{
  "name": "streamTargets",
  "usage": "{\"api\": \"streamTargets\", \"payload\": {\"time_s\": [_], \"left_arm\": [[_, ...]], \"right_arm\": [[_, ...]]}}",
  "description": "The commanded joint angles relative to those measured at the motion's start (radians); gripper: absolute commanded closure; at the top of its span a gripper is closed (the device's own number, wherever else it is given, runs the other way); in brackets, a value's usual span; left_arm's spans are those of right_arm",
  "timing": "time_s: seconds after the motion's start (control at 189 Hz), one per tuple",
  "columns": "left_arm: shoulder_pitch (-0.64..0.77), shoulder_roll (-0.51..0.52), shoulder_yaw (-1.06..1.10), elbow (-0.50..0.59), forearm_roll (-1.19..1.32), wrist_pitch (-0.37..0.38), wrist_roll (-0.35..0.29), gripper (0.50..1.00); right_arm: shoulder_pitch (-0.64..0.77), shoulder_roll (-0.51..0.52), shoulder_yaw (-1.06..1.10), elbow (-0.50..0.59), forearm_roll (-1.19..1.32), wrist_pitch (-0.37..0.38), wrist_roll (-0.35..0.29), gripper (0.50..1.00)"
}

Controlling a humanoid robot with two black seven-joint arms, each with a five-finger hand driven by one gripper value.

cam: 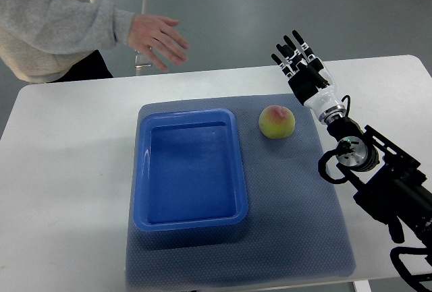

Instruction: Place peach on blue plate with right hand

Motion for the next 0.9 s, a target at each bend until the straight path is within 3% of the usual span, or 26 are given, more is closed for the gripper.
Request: {"api": "streamTargets", "payload": {"time_s": [0.0,0.212,0.345,0.456,0.504,0.509,0.535,0.747,0.896], "left_arm": [[0.000,0.000,0.000,-0.001,-0.001,-0.001,0.000,0.500],[-0.006,0.000,-0.002,-0.001,-0.003,0.000,-0.003,0.500],[-0.008,0.000,0.000,0.000,-0.001,0.000,-0.003,0.500],[-0.008,0.000,0.000,-0.003,-0.001,-0.006,-0.002,0.500],[-0.008,0.000,0.000,-0.003,-0.001,-0.006,-0.002,0.500],[-0.008,0.000,0.000,-0.005,-0.001,-0.009,-0.002,0.500],[-0.008,0.000,0.000,-0.006,-0.001,-0.009,-0.002,0.500],[-0.008,0.000,0.000,-0.006,-0.003,-0.009,-0.002,0.500],[-0.008,0.000,0.002,0.000,-0.001,-0.009,-0.002,0.500]], "right_arm": [[0.000,-0.001,-0.001,0.000,0.000,-0.005,0.000,0.564],[0.017,-0.016,-0.021,0.000,-0.045,-0.006,-0.005,0.564],[0.171,-0.145,-0.246,0.005,-0.424,0.003,-0.015,0.564],[0.312,-0.243,-0.524,0.017,-0.836,-0.034,-0.022,0.564],[0.312,-0.244,-0.524,0.017,-0.836,-0.034,-0.022,0.564],[0.357,-0.263,-0.627,0.018,-0.979,-0.046,-0.022,0.564],[0.381,-0.270,-0.675,0.018,-1.037,-0.048,-0.022,0.564],[0.422,-0.256,-0.795,0.017,-1.075,-0.058,-0.025,0.564],[0.415,-0.257,-0.886,0.005,-1.098,-0.126,-0.058,0.566]]}}
